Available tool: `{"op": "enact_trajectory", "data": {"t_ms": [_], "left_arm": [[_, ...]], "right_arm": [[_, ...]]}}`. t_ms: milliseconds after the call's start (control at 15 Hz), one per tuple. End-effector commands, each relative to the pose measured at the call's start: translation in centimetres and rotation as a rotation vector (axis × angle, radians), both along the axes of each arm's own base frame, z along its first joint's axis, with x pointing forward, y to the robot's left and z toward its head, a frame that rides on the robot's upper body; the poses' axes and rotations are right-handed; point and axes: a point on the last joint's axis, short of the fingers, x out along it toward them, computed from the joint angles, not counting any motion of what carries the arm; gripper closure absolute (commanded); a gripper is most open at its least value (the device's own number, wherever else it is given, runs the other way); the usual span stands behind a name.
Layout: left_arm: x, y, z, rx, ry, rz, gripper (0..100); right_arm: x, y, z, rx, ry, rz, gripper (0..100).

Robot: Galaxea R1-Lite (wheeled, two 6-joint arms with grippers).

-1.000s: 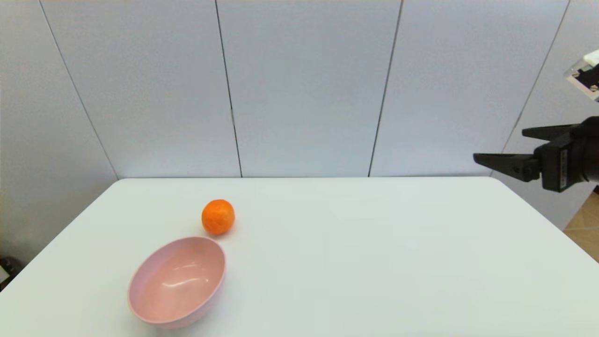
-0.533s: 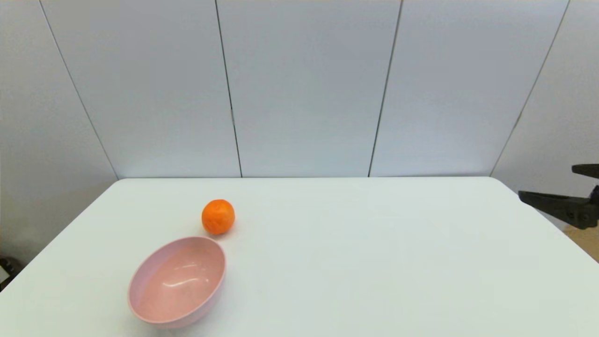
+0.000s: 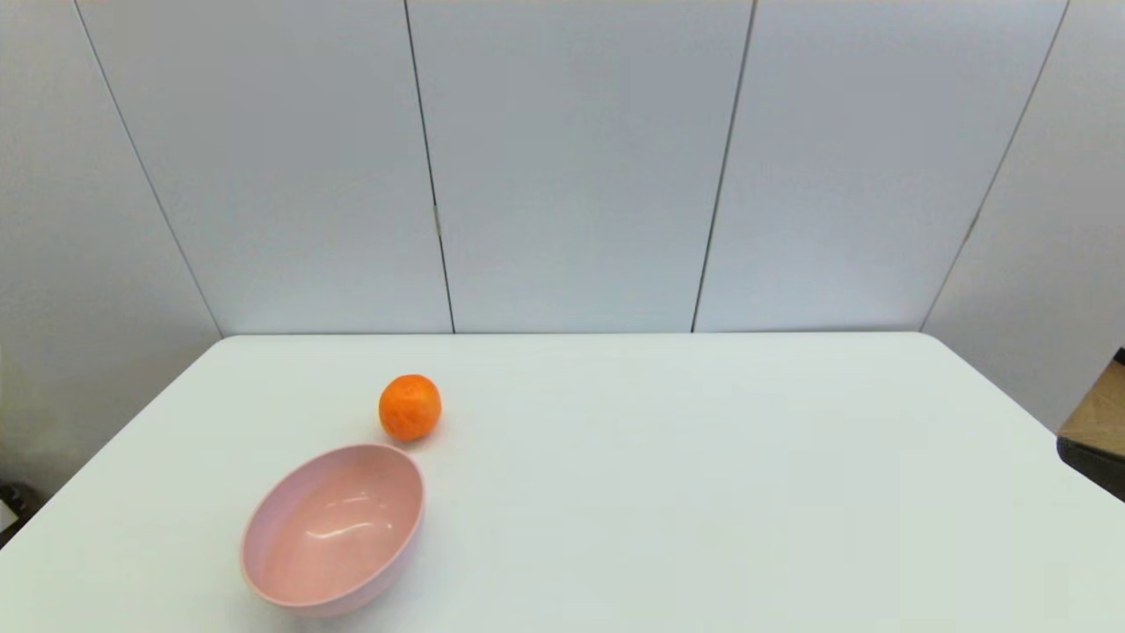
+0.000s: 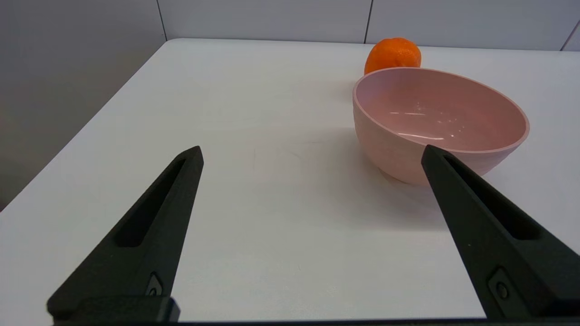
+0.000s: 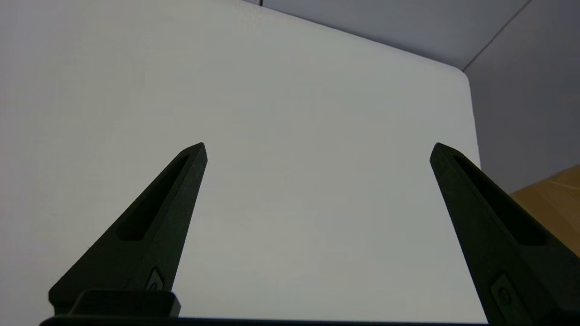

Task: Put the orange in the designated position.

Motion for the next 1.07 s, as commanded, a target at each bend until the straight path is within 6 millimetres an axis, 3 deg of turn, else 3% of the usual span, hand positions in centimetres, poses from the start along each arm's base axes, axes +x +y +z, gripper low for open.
{"op": "enact_trajectory", "data": {"t_ms": [67, 267, 733, 1067], "left_arm": [[0.0, 0.0, 0.0, 0.0, -0.001, 0.0, 0], [0.0, 0.0, 0.0, 0.0, 0.002, 0.0, 0], [0.0, 0.0, 0.0, 0.0, 0.002, 0.0, 0], [0.0, 0.0, 0.0, 0.0, 0.002, 0.0, 0]], "right_arm": [[-3.4, 0.0, -1.7, -0.003, -0.061, -0.041, 0], [-4.9, 0.0, -3.1, 0.013, -0.082, -0.075, 0], [-6.1, 0.2, -3.7, 0.052, -0.123, -0.086, 0], [-7.7, 0.4, -5.1, 0.07, -0.168, -0.082, 0]]}}
